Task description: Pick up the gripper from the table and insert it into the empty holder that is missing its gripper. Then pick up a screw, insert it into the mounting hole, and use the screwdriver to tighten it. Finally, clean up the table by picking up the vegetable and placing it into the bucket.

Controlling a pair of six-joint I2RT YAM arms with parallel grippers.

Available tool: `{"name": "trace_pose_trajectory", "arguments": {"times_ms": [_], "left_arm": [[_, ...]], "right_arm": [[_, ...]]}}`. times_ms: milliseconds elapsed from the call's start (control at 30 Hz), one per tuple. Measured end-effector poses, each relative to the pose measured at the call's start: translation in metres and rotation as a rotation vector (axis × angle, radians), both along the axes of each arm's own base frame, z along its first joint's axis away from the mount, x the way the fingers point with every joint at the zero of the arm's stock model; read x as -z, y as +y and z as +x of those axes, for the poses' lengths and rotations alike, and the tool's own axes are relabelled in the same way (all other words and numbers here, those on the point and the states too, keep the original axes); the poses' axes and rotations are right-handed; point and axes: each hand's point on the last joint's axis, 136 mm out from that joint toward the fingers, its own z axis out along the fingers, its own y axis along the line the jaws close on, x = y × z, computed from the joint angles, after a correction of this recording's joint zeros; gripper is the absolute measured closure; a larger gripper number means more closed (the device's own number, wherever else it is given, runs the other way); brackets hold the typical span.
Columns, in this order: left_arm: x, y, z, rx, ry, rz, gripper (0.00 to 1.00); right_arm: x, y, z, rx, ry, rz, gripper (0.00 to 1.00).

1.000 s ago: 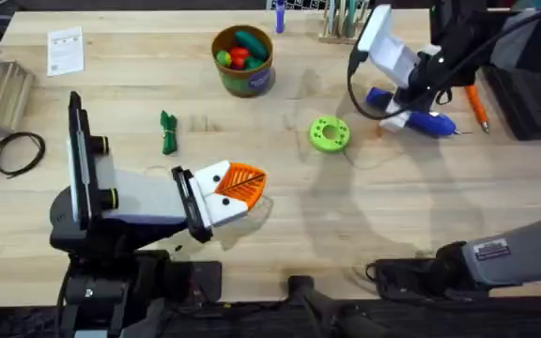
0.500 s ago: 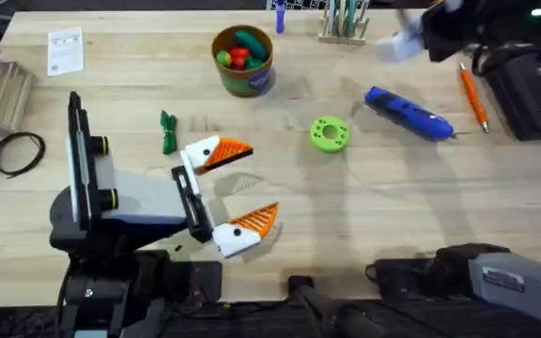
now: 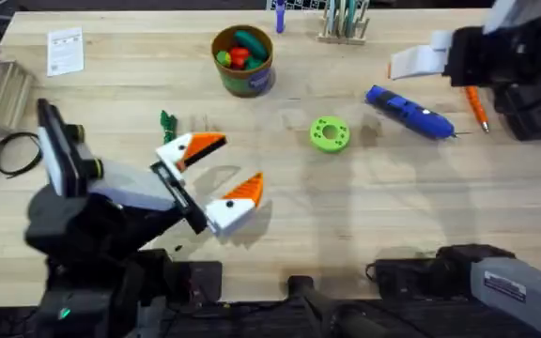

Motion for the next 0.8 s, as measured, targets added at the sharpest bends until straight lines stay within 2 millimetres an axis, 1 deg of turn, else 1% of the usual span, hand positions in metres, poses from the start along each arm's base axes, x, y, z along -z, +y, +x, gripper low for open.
{"name": "trace_pose_trajectory", "arguments": {"times_ms": [67,100,267,333,400,467,633,700,800], "left_arm": [[-0.006,0.009,0.002,-0.074,0.032,0.021,0.015],[-0.013,0.014,0.004,-0.11,0.035,0.037,0.015],[-0.058,0.04,0.009,-0.274,0.074,0.151,0.015],[-0.071,0.049,0.014,-0.32,0.129,0.195,0.015],[-0.077,0.058,0.019,-0.359,0.226,0.238,0.015],[-0.08,0.067,0.028,-0.39,0.314,0.278,0.015],[-0.079,0.084,0.058,-0.428,0.492,0.347,0.015],[-0.07,0.087,0.066,-0.425,0.561,0.363,0.015],[-0.052,0.093,0.073,-0.43,0.647,0.395,0.015]], "right_arm": [[0.002,-0.004,-0.002,0.01,0.013,0.029,0.01],[0.005,-0.006,-0.004,0.012,0.02,0.051,0.01],[0.026,-0.012,-0.017,0.033,0.058,0.115,0.01],[0.036,-0.013,-0.024,0.039,0.077,0.126,0.01],[0.044,-0.012,-0.03,0.039,0.095,0.135,0.01],[0.048,-0.009,-0.033,0.03,0.107,0.142,0.01],[0.046,0.0,-0.032,-0.017,0.089,0.134,0.01],[0.045,0.002,-0.031,-0.03,0.082,0.133,0.01],[0.042,0.002,-0.027,-0.034,0.062,0.131,0.01]]}}
